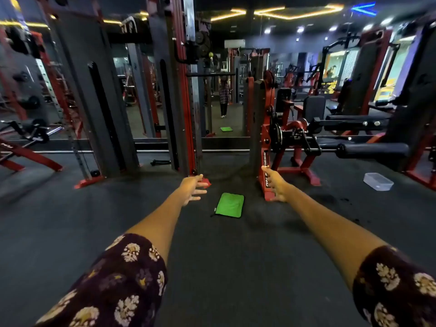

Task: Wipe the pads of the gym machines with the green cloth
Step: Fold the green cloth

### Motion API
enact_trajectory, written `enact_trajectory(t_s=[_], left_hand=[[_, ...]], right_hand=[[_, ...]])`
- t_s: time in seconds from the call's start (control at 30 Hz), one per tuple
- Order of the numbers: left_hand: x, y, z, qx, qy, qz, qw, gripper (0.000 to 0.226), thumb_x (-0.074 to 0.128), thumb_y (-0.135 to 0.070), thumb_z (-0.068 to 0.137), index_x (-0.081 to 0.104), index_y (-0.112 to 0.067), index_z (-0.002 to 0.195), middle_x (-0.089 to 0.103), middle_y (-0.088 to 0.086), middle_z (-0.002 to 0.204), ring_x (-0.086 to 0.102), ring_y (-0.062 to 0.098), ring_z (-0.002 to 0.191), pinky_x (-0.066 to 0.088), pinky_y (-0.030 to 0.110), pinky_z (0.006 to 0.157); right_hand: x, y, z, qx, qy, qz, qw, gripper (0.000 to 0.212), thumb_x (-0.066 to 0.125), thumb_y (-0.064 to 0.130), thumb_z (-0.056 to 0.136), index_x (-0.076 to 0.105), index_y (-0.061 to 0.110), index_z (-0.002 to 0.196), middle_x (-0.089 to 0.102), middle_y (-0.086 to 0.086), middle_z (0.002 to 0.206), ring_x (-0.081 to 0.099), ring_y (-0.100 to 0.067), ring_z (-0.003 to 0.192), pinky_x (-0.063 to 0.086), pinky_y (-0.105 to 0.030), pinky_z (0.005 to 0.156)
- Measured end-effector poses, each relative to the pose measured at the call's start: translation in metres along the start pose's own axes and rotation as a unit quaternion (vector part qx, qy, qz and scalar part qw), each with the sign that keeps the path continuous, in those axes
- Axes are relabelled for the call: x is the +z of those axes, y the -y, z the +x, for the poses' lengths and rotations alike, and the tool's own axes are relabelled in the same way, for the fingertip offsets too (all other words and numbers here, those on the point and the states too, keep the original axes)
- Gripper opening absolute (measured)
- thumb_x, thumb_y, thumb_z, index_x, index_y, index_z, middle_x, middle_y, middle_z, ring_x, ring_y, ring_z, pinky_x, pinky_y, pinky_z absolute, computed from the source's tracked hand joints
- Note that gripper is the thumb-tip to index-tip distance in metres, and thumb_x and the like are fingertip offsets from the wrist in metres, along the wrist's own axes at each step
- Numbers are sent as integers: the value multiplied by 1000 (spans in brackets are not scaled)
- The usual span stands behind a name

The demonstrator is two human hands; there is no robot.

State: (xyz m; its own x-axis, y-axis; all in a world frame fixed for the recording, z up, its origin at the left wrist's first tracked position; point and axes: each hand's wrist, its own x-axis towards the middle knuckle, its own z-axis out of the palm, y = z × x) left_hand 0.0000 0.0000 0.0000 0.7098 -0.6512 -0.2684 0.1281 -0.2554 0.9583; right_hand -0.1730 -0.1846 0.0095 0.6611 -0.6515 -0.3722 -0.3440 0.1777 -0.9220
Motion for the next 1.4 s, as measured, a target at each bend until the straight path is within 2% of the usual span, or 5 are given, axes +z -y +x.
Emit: enact_trajectory(t_s=[0.43, 0.73, 0.93, 1.13, 1.4], left_hand=[[20, 38, 237, -55, -30, 23, 998, 54, 45, -28, 99, 26, -15, 148, 30, 8, 151, 35, 26, 135, 36, 38, 101], [24, 47, 378, -100, -29, 40, 994, 42, 48, -25, 98, 42, -11, 137, 47, 7, 137, 45, 24, 124, 39, 36, 90], [28, 44, 501, -128, -15, 68, 989, 35, 49, -23, 98, 50, -8, 129, 54, 2, 110, 49, 18, 101, 40, 31, 79], [51, 13, 614, -187, 17, 72, 980, 38, 47, -25, 99, 46, -6, 132, 52, 9, 134, 48, 26, 124, 41, 41, 95], [56, 20, 744, -220, 4, 83, 972, 40, 49, -24, 98, 44, -9, 135, 52, 8, 126, 51, 21, 110, 42, 38, 91]], right_hand=[[53, 28, 211, 57, 4, -14, 998, 58, 38, 43, 99, 33, 5, 143, 31, -9, 152, 26, -25, 141, 22, -46, 111], [65, 48, 342, 113, 43, -12, 993, 49, 36, 32, 102, 37, 1, 140, 35, -11, 150, 32, -23, 138, 32, -33, 103], [59, 55, 489, 133, 62, -89, 985, 64, 42, 45, 97, 27, 8, 147, 24, -13, 155, 23, -27, 142, 20, -48, 113], [38, 85, 606, 171, 66, -112, 977, 56, 41, 39, 99, 33, 7, 144, 32, -13, 151, 29, -27, 139, 23, -46, 111], [31, 85, 755, 215, 50, -104, 970, 68, 50, 42, 95, 24, 9, 148, 27, -12, 154, 27, -28, 140, 27, -50, 109]])
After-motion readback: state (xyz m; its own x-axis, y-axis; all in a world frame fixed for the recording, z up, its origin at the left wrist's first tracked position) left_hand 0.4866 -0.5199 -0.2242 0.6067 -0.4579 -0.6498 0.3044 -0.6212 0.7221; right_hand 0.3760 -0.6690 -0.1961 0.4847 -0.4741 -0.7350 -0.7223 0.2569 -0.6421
